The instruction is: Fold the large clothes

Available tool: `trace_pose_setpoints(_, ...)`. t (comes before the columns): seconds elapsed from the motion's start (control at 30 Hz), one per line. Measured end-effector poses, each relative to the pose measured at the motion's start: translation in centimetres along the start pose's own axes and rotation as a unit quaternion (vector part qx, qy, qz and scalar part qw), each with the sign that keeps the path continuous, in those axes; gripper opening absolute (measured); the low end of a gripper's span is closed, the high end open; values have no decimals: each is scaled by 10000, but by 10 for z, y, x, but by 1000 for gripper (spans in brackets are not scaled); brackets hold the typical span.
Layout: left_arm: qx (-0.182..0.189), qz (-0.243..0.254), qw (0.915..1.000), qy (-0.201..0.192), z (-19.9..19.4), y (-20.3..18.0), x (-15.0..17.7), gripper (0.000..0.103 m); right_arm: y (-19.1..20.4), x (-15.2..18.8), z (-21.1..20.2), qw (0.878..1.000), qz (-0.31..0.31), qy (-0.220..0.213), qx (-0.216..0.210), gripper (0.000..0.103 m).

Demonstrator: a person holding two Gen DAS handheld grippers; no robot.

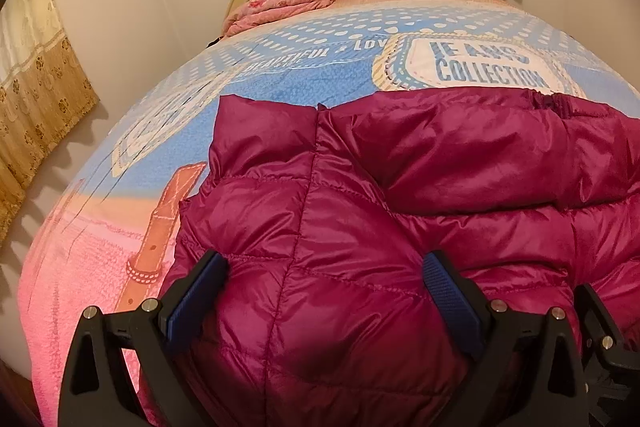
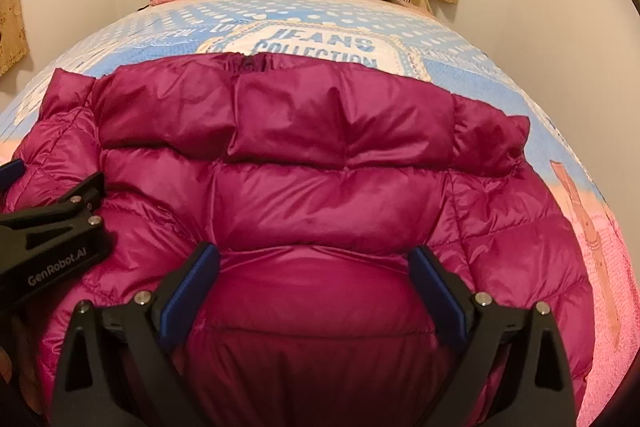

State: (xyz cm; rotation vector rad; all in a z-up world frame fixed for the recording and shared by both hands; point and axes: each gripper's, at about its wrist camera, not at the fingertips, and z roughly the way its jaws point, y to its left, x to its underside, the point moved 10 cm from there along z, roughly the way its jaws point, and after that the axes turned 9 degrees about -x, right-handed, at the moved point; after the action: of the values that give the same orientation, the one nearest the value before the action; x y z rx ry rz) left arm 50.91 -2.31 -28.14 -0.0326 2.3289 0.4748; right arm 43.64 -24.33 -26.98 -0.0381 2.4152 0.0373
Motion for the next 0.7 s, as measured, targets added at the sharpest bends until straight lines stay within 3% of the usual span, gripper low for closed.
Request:
trace_pose_setpoints(0.2,120,-78,9999,-86,-3,3,5,100,1,0,0,10000,-12,0,40,98)
trace_pose_setpoints(0.37,-221,84,9996,-161,-11,8,5,100,-1,0,-2,10000,29,48,-79,99)
trace_pose_setpoints(0.43,-437,-254,9983,-294,-27,32,6,100,-2,3,-16,9999,13,52,-155,99)
trace_pose_setpoints(0.53,-52,-591,9982,-124,-48,66,31,100,2,15,-55,9996,-3,-151,-245,99)
trace_pose_setpoints(0.6,-123,-658,9976,-195,-60,88,50,100,4,25,-78,9992,-151,-364,-88,101)
trace_pose_setpoints(0.7,-7,-823,9965,-143,-72,111,83,99,6,48,-92,9992,-170,-340,-96,101)
